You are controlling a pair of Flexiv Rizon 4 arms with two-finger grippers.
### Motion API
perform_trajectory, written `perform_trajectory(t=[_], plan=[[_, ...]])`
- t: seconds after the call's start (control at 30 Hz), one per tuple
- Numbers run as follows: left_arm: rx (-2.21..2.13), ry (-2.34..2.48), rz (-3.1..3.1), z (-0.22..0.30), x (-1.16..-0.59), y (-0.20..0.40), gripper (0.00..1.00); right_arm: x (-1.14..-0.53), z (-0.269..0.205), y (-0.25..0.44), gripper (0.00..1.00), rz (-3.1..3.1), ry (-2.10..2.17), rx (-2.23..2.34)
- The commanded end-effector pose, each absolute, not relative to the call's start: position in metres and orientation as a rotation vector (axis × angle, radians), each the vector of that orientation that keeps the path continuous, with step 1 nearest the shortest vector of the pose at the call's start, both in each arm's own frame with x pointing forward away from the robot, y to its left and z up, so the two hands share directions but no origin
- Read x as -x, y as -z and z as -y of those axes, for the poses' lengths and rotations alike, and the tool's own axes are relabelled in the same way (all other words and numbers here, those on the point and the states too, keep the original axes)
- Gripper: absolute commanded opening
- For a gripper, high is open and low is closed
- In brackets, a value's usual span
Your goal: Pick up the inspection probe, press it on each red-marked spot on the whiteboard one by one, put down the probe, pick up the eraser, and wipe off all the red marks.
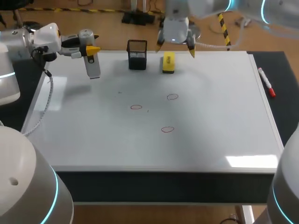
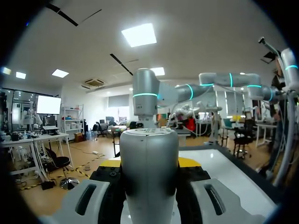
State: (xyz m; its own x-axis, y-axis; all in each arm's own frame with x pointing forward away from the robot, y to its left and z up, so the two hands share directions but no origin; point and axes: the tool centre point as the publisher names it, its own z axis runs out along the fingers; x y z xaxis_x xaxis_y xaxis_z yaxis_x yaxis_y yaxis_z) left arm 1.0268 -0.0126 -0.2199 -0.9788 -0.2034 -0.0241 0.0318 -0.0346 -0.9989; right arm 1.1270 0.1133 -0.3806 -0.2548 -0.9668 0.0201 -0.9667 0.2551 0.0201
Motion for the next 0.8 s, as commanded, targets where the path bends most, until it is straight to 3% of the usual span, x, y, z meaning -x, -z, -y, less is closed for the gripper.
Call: perform_trajectory(t=[0.03, 0.8], plan=[[0.188, 2.138, -2.055, 0.014, -1.026, 0.22, 0.0, -1.131, -0.115, 0.386, 1.0, 2.441, -0.026, -1.887], [0.188, 2.138, -2.055, 0.014, -1.026, 0.22, 0.0, -1.146, -0.127, 0.41, 1.0, 2.467, 0.02, -1.946]])
